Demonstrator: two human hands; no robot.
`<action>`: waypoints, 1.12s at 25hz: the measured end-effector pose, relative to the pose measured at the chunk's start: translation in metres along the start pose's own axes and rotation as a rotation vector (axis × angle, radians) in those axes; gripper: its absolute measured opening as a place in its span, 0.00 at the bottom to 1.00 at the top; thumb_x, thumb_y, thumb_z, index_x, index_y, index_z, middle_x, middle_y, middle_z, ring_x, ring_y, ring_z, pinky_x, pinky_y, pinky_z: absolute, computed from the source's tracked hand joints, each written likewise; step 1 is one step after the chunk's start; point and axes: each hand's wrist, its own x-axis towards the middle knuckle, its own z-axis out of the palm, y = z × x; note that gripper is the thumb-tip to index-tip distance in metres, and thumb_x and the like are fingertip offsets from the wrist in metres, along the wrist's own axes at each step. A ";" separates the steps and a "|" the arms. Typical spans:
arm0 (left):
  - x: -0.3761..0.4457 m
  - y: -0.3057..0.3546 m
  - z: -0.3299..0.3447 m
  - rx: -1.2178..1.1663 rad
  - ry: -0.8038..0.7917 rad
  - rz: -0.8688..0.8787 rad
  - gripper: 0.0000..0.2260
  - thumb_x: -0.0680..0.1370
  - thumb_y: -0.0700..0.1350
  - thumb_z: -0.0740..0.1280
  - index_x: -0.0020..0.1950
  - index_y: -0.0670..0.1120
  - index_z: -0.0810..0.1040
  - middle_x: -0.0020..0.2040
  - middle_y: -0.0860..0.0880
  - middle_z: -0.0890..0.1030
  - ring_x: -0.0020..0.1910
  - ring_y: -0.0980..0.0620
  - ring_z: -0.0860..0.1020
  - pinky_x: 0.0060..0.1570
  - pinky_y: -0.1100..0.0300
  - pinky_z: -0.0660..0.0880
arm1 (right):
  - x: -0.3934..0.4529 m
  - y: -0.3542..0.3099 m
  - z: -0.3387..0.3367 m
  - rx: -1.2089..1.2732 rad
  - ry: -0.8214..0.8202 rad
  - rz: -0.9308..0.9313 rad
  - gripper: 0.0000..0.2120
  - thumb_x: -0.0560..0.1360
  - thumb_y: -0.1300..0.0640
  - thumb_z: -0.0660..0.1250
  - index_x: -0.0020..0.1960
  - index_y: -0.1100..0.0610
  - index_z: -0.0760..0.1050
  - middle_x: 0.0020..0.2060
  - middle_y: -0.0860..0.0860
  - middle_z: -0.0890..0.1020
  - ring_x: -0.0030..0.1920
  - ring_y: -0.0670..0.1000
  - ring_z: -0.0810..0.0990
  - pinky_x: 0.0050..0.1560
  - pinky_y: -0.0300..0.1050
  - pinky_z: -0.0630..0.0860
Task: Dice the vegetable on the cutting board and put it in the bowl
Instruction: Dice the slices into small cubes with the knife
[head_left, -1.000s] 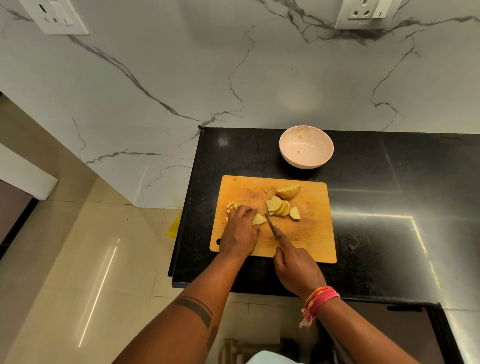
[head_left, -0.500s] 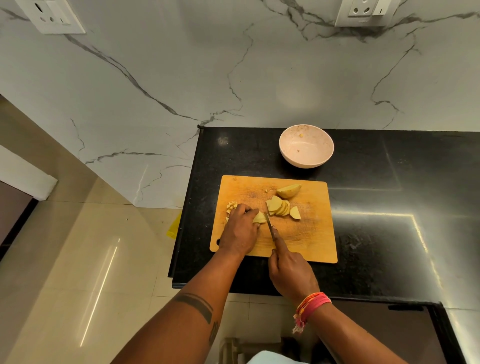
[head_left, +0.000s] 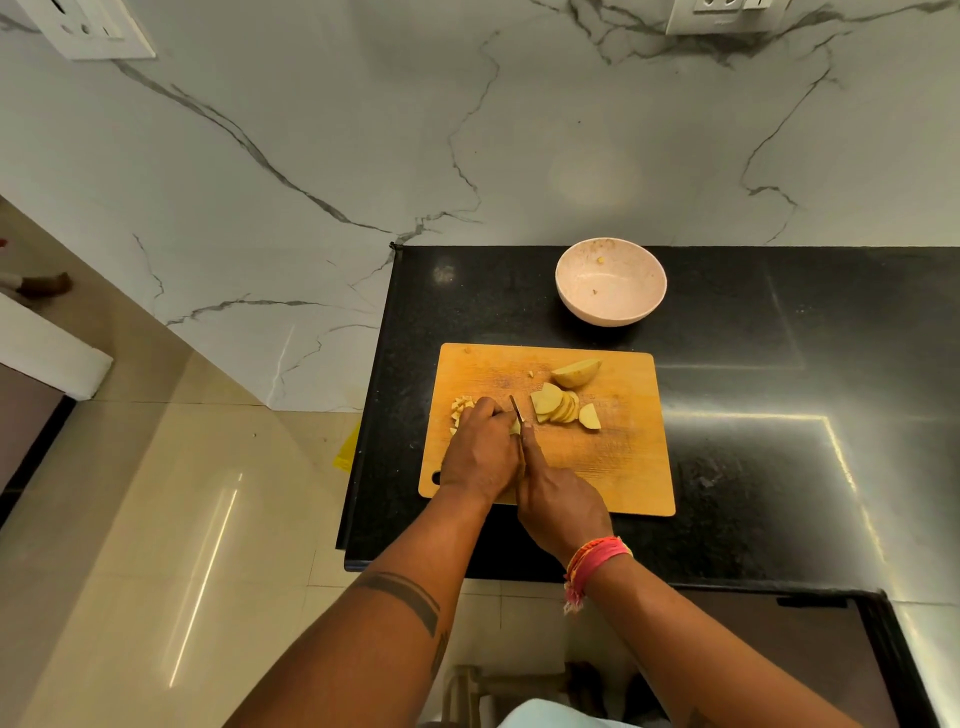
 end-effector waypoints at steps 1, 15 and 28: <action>0.000 0.000 0.000 0.002 0.002 -0.003 0.17 0.83 0.47 0.62 0.71 0.47 0.76 0.66 0.49 0.71 0.65 0.49 0.69 0.64 0.56 0.72 | -0.005 0.003 0.002 -0.020 -0.011 -0.007 0.31 0.84 0.52 0.50 0.82 0.47 0.39 0.34 0.52 0.77 0.32 0.55 0.78 0.34 0.51 0.77; -0.006 -0.011 0.006 -0.075 0.034 -0.032 0.20 0.83 0.47 0.65 0.75 0.48 0.72 0.68 0.51 0.70 0.67 0.53 0.70 0.67 0.58 0.70 | -0.027 0.014 0.001 -0.015 -0.014 -0.029 0.33 0.83 0.50 0.52 0.82 0.46 0.37 0.33 0.50 0.78 0.29 0.51 0.75 0.32 0.49 0.74; 0.000 -0.007 0.008 -0.049 0.056 -0.049 0.19 0.83 0.48 0.65 0.74 0.48 0.74 0.67 0.50 0.71 0.67 0.51 0.70 0.67 0.58 0.70 | -0.039 0.018 0.005 -0.083 -0.084 -0.033 0.36 0.83 0.51 0.52 0.81 0.46 0.32 0.34 0.51 0.78 0.29 0.51 0.75 0.30 0.48 0.72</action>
